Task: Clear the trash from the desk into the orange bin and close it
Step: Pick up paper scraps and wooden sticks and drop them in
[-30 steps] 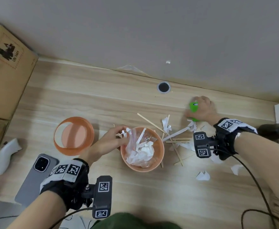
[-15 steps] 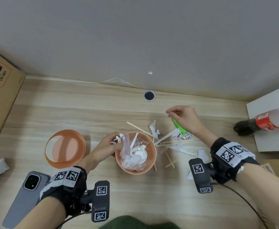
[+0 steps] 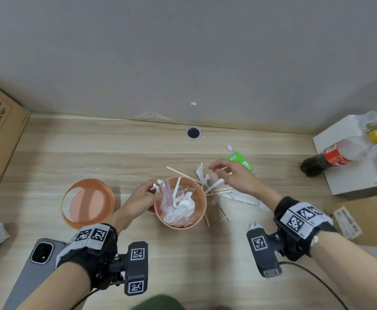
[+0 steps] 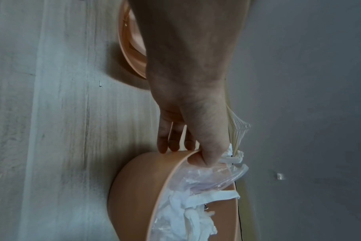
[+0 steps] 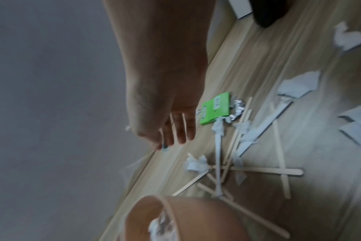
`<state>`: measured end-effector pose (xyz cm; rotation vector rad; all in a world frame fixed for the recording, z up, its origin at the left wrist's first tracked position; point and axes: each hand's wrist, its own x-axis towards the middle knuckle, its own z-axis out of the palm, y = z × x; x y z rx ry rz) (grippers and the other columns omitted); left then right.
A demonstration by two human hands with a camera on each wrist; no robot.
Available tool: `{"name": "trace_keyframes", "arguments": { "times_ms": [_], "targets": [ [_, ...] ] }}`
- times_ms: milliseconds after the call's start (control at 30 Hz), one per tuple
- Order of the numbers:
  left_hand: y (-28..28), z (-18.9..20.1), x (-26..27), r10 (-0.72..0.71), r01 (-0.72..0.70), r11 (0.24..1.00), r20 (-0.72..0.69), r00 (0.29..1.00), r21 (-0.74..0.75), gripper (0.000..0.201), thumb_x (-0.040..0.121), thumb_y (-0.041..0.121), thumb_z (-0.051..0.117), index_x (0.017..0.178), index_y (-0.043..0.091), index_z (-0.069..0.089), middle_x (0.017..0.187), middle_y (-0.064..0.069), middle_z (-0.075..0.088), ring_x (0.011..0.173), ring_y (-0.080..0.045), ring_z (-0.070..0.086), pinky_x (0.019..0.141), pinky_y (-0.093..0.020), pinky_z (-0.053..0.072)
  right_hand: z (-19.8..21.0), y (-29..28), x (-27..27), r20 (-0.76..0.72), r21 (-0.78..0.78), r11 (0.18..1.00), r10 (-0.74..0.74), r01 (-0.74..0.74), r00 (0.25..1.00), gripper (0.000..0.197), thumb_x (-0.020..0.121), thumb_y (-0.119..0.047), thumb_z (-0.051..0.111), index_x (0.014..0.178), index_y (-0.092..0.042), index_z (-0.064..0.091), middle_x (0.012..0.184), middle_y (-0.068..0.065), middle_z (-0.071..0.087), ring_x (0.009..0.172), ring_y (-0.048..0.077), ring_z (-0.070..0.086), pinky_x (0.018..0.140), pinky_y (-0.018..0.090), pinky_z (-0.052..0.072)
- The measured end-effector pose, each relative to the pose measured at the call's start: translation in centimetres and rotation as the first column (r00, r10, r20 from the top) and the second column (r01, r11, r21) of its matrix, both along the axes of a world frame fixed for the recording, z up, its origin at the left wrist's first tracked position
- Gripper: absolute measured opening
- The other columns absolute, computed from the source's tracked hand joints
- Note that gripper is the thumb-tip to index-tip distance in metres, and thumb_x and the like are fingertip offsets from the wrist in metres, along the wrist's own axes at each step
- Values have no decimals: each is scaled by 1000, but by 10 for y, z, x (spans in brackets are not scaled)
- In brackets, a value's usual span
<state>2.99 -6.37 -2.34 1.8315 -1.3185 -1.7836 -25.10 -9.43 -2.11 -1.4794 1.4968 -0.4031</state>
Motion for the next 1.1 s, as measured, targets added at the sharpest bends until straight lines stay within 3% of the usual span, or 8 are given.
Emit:
{"name": "trace_keyframes", "arguments": {
  "times_ms": [100, 200, 300, 433, 567, 733, 933, 1100],
  "targets": [
    [4, -1, 5, 17, -17, 1000, 10, 1000, -7, 29, 85, 2, 53, 105, 17, 66, 111, -22, 65, 82, -25, 68, 83, -46, 58, -41, -10, -21, -298, -56, 990, -144, 133, 944, 38, 88, -8, 56, 126, -11, 56, 124, 8, 54, 121, 28, 49, 96, 27, 37],
    [5, -3, 10, 36, -36, 999, 16, 999, 11, 33, 85, 0, 53, 108, 20, 67, 111, -19, 67, 83, -23, 69, 82, -42, 58, -67, -20, -34, -380, -27, 981, -189, 193, 906, 57, 84, -15, 60, 138, -17, 43, 144, 15, 37, 136, 32, 32, 111, 37, 28],
    [3, -4, 13, 42, -42, 999, 18, 999, 17, 34, 85, 0, 52, 108, 20, 67, 111, -16, 68, 83, -19, 68, 78, -35, 57, -85, -25, -51, -493, 104, 994, 31, 23, 870, 60, 87, -27, 57, 143, -19, 37, 153, 11, 28, 143, 29, 23, 114, 47, 26],
    [-4, -3, 10, 32, -32, 999, 4, 999, 4, 34, 87, 0, 51, 108, 20, 68, 111, -16, 68, 85, -19, 65, 74, -30, 55, -82, -19, -85, -624, 81, 979, -97, 188, 776, 49, 91, -35, 51, 136, -16, 46, 143, 18, 40, 135, 36, 34, 111, 47, 29],
    [-7, -3, 6, 15, -15, 1000, 2, 1000, -6, 35, 86, -2, 50, 108, 20, 67, 109, -11, 69, 84, -14, 64, 71, -24, 52, -72, -37, -91, -548, -38, 973, -210, 226, 810, 54, 89, -20, 55, 140, -11, 40, 144, 20, 35, 132, 37, 35, 108, 44, 30],
    [-7, -4, 8, 22, -22, 1000, 5, 1000, 14, 35, 87, 0, 52, 110, 22, 66, 109, -7, 70, 86, -13, 65, 74, -22, 52, -88, -81, -57, -474, 27, 998, -34, 53, 880, 65, 91, -28, 54, 148, -17, 25, 157, 12, 18, 146, 28, 13, 116, 41, 17],
    [-8, -6, 6, 47, -47, 999, -11, 999, 18, 35, 87, 1, 53, 106, 27, 66, 97, 4, 69, 77, -7, 61, 68, -16, 47, -102, -84, -35, -534, -74, 997, -58, 22, 844, 39, 83, 2, 53, 120, -5, 60, 129, 20, 49, 121, 39, 44, 104, 37, 35],
    [-9, -2, 4, 65, -64, 997, -30, 997, 40, 40, 68, 20, 55, 105, 28, 68, 103, 0, 70, 81, -10, 61, 75, -21, 48, -88, -64, -35, -436, -92, 995, -73, 36, 897, 24, 79, 6, 52, 89, -5, 71, 94, 15, 71, 93, 29, 63, 77, 22, 41]
  ]
}}
